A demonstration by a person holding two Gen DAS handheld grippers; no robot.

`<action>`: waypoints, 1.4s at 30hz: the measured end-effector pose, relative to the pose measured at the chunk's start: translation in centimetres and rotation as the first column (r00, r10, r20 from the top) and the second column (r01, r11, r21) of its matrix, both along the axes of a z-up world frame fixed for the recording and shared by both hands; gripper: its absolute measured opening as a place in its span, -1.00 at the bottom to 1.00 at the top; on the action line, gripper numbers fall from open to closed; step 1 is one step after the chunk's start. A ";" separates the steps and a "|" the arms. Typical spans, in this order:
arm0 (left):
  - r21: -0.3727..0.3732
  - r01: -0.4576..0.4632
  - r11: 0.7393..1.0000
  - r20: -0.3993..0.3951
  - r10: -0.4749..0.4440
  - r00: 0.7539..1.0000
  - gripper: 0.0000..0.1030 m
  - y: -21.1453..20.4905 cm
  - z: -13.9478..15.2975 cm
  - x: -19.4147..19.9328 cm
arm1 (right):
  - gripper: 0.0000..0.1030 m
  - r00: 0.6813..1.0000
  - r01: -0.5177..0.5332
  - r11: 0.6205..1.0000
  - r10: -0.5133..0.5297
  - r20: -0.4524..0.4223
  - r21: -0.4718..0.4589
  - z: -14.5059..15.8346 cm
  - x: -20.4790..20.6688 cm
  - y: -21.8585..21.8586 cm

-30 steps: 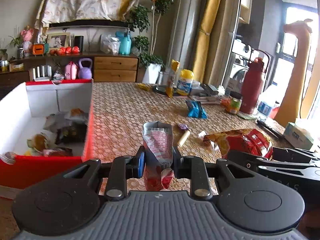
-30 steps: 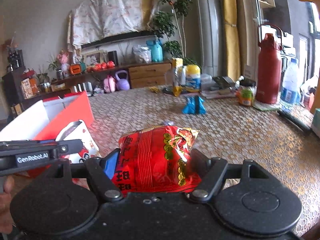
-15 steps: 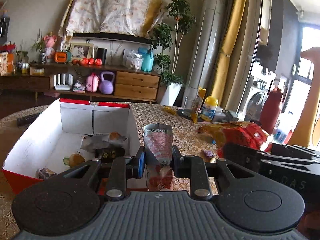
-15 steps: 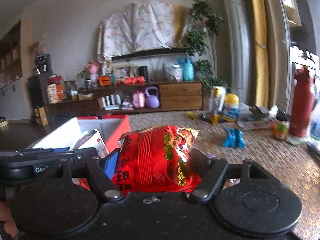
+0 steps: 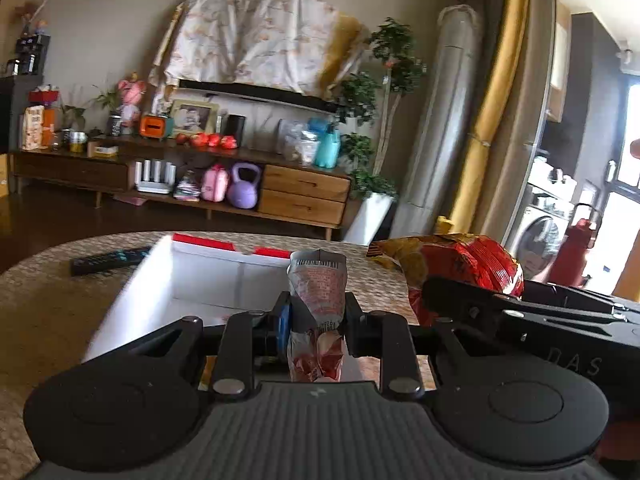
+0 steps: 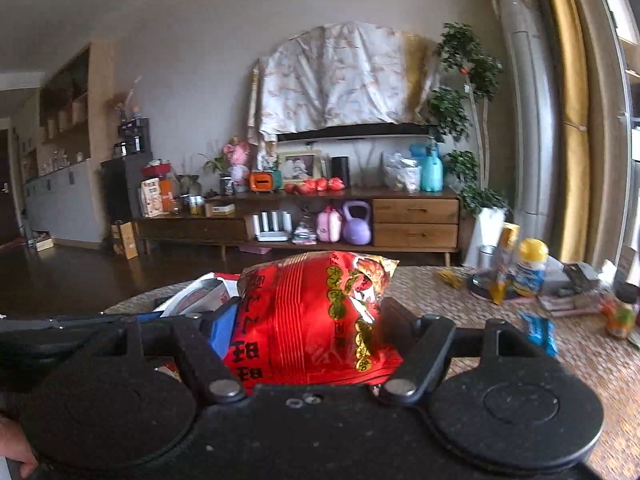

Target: Organize snacks

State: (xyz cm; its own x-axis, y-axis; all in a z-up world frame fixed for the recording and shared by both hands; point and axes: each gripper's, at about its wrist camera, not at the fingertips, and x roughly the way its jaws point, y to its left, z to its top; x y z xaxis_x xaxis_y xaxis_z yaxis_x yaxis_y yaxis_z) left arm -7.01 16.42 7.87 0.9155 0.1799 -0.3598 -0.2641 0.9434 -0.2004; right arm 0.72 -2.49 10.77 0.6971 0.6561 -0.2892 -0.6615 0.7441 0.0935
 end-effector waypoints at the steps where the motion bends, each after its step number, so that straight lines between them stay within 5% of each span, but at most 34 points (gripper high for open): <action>1: 0.006 -0.010 1.000 -0.003 0.010 1.000 -0.51 0.5 -0.1 0.0 | 0.41 1.000 -0.011 1.000 0.011 -0.006 0.000 0.1 0.2 0.6; 12: 0.057 -0.103 0.993 -0.104 0.108 0.989 -0.51 5.6 -2.7 1.4 | 0.41 0.985 -0.114 0.993 0.113 -0.128 0.002 -1.0 3.3 6.9; 24: 0.099 -0.082 0.992 -0.174 0.098 0.980 -0.51 9.2 -3.7 5.8 | 0.41 0.963 -0.168 0.985 0.158 -0.220 -0.029 -3.0 5.2 10.3; 33: 0.061 -0.057 0.997 -0.253 0.070 0.965 -0.50 12.5 -4.0 10.7 | 0.41 0.952 -0.175 0.984 0.158 -0.263 -0.043 -4.2 6.0 10.9; 36: -0.031 -0.043 0.999 -0.307 0.032 0.951 -0.49 14.0 -4.5 12.1 | 0.41 0.950 -0.178 0.983 0.157 -0.270 -0.055 -4.3 6.4 11.0; 42: -0.034 -0.056 0.998 -0.324 0.042 0.945 -0.41 14.2 -4.9 12.4 | 0.42 0.949 -0.187 0.979 0.159 -0.273 -0.080 -4.7 6.6 11.5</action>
